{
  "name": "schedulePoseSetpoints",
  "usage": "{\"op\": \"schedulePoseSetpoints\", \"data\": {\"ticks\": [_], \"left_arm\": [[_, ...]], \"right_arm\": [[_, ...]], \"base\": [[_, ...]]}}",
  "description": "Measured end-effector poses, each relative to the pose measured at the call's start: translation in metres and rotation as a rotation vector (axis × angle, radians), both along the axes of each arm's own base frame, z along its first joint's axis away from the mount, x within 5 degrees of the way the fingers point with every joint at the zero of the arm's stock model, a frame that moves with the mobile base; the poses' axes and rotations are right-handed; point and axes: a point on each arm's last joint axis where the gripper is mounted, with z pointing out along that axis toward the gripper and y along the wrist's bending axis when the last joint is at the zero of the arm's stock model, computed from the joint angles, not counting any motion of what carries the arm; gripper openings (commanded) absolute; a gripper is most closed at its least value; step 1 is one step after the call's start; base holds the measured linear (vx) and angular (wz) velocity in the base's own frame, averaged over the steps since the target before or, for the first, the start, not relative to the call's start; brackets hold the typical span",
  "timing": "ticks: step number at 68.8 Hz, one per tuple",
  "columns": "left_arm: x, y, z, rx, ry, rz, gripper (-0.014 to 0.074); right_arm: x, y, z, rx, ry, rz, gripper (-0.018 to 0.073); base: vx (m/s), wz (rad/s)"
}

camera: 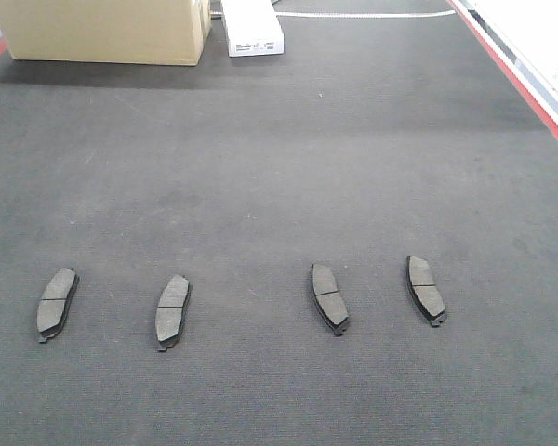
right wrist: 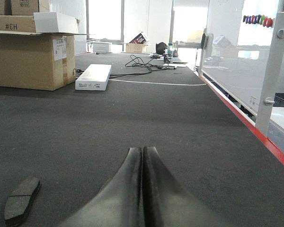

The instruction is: Move and align brake pads A on conveyor

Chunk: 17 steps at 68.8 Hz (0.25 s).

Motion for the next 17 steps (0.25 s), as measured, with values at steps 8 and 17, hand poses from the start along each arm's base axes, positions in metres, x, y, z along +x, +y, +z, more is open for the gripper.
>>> {"op": "schedulePoseSetpoints", "data": {"ticks": [8, 17], "left_arm": [[0.0000, 0.0000, 0.0000, 0.001, 0.000, 0.000, -0.0006], [0.0000, 0.0000, 0.0000, 0.001, 0.000, 0.000, -0.0006]], "right_arm": [[0.0000, 0.0000, 0.0000, 0.000, 0.000, 0.000, -0.0010], [0.0000, 0.0000, 0.0000, 0.000, 0.000, 0.000, -0.0010]], "base": [[0.00, 0.00], [0.00, 0.00]]}}
